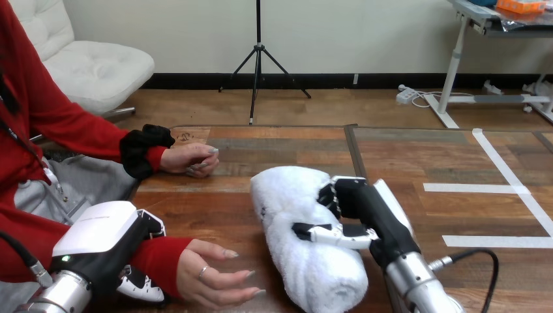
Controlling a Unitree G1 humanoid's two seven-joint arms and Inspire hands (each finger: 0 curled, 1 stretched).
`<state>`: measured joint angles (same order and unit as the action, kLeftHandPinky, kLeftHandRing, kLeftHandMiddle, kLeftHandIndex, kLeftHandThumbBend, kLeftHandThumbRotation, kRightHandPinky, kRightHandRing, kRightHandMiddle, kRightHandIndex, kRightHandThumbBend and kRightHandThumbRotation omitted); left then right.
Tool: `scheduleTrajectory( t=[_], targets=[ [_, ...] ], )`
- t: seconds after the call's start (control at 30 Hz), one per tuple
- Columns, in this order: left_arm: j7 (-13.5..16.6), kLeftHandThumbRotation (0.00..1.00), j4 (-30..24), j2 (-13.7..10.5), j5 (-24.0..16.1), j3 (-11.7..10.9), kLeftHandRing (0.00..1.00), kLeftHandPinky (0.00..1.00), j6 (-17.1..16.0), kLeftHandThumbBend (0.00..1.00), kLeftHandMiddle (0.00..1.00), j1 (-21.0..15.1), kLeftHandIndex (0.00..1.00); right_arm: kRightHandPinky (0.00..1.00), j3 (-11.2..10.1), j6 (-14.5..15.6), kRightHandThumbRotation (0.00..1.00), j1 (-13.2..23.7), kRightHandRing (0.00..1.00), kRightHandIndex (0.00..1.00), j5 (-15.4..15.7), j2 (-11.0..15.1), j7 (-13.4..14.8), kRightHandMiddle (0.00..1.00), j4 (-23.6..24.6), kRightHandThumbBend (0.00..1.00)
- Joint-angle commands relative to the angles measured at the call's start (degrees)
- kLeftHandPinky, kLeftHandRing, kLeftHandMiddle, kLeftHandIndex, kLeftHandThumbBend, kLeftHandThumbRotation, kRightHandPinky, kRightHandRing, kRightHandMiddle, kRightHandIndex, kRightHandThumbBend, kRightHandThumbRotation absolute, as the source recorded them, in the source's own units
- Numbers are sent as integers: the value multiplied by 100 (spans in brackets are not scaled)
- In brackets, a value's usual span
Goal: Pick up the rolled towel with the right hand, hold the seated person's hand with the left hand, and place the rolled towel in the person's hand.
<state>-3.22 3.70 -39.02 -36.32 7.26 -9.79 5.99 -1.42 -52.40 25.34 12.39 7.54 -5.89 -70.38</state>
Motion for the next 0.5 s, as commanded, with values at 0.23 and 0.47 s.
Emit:
scheduleTrajectory(
  t=[0.23, 0.47],
  targets=[
    [-164, 0, -1691, 400, 532, -356, 29, 25, -53, 87, 34, -606, 34, 30, 349, 60, 0, 1325, 35, 41, 576, 146, 732, 42, -223, 77],
    [-277, 0, -1792, 474, 519, -369, 29, 25, -19, 87, 34, -647, 34, 30, 441, 175, 0, 1386, 35, 41, 733, 85, 871, 42, -286, 77]
  ],
)
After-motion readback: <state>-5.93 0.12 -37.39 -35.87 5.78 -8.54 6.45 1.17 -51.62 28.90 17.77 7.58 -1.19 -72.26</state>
